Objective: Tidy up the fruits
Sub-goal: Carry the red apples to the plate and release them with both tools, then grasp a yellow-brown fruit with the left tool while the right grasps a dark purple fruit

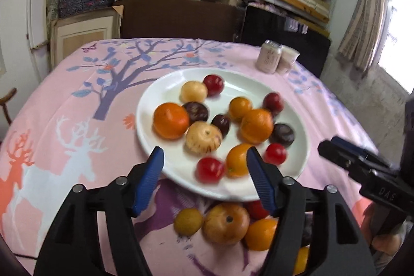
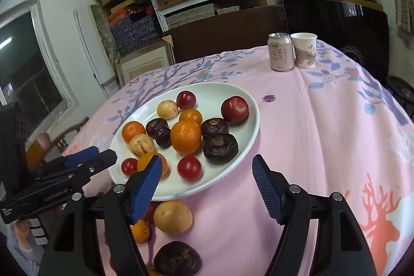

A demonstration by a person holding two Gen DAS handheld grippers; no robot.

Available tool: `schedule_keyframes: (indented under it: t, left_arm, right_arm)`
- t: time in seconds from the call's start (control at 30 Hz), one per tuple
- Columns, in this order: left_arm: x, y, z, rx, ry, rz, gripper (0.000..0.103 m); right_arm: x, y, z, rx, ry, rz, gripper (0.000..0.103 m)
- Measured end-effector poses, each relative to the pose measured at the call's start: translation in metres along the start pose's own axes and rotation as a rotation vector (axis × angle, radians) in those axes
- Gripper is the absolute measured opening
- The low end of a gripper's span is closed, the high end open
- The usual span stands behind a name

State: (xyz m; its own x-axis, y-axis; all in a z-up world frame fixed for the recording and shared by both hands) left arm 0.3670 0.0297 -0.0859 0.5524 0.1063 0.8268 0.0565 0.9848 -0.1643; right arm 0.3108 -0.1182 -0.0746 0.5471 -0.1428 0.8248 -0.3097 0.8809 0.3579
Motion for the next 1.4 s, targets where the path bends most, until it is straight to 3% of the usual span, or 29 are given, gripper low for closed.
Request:
schedule_keyframes:
  t: [0.27,0.47,0.67,0.77,0.87,1.1,1.2,1.4]
  left_arm:
    - [-0.024,0.028,0.016,0.058,0.057,0.048,0.065]
    - [-0.047,0.041,0.031,0.123,0.077,0.007,0.065]
    - [-0.052,0.036,0.024,0.100,0.103,-0.008,0.065]
    - [-0.058,0.034,0.014,0.127,0.138,-0.043,0.066]
    - [-0.058,0.038,0.014,0.144,0.138,-0.043,0.073]
    - [-0.056,0.060,0.035,0.256,0.090,-0.025,0.073]
    - [-0.057,0.058,0.036,0.202,0.095,-0.006,0.073]
    - [-0.064,0.041,0.025,0.166,0.141,-0.068,0.073]
  right_arm:
    - [-0.012,-0.012,0.022,0.004,-0.022,-0.062,0.079]
    - [-0.015,-0.014,0.026,0.004,-0.020,-0.072,0.081]
    - [-0.016,-0.018,0.022,-0.004,-0.003,-0.092,0.085]
    - [-0.016,-0.019,0.022,-0.001,0.000,-0.103,0.085]
    - [-0.017,-0.019,0.022,0.000,0.001,-0.104,0.085]
    - [-0.017,-0.018,0.024,0.006,-0.003,-0.117,0.085]
    - [-0.017,-0.017,0.023,0.012,0.000,-0.118,0.086]
    - [-0.019,-0.014,0.024,0.016,0.004,-0.098,0.086]
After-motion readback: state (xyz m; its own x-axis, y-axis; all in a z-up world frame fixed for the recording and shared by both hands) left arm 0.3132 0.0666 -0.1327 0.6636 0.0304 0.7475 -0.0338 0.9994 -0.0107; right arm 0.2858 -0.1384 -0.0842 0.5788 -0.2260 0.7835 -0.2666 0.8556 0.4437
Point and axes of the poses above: each gripper's, at about its wrist camera, not at the fingertips, and z roughly against the way its jaws point, y to its left, x to its top, the point moved 7 cm from there along -z, roughly the way its jaws point, and after that the axes turned 7 degrees about -y, right-handed, at the moved point
